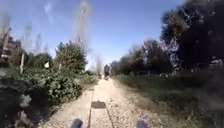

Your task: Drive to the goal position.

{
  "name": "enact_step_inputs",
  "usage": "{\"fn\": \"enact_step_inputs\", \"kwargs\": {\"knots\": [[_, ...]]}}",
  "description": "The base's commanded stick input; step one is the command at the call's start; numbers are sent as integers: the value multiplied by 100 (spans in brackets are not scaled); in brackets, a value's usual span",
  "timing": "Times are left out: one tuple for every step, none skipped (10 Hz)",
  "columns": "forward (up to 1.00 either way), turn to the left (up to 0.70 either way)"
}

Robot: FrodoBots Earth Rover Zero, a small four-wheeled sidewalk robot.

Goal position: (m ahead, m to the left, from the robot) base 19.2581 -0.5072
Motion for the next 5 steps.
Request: {"fn": "enact_step_inputs", "kwargs": {"knots": [[70, 0], [70, 0], [70, 0], [70, 0], [70, 0]]}}
